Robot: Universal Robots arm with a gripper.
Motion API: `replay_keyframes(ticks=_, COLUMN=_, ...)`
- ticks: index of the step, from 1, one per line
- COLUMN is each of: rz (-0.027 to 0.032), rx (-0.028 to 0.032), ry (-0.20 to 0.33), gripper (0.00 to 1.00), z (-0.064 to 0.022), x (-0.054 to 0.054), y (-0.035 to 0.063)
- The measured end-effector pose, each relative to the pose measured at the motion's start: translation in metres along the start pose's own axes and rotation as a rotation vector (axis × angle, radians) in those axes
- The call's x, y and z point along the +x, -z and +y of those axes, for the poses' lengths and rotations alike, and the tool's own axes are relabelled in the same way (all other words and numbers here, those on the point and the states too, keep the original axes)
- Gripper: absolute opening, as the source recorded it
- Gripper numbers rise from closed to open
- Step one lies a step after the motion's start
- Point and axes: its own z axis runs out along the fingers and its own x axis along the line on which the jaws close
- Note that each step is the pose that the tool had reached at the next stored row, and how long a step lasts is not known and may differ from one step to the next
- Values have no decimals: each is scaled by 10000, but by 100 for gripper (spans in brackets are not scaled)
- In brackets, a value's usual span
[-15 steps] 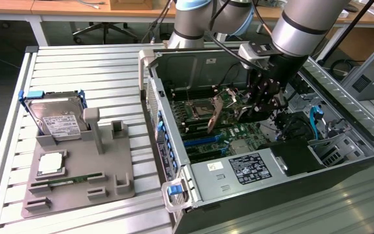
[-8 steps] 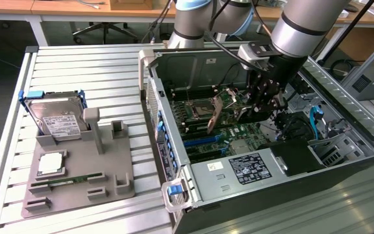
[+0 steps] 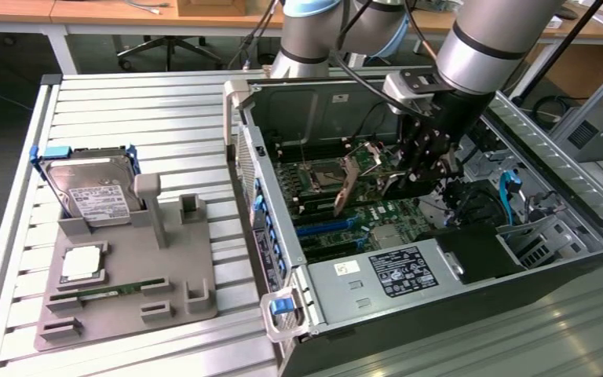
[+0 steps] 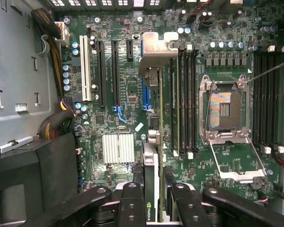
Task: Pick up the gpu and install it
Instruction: 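Insert the gpu into the slot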
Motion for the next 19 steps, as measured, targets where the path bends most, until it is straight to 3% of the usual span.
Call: replay_keyframes(ticks=19, rz=0, rx=0, ry=-1, gripper=27, z=5, x=7, y=-39)
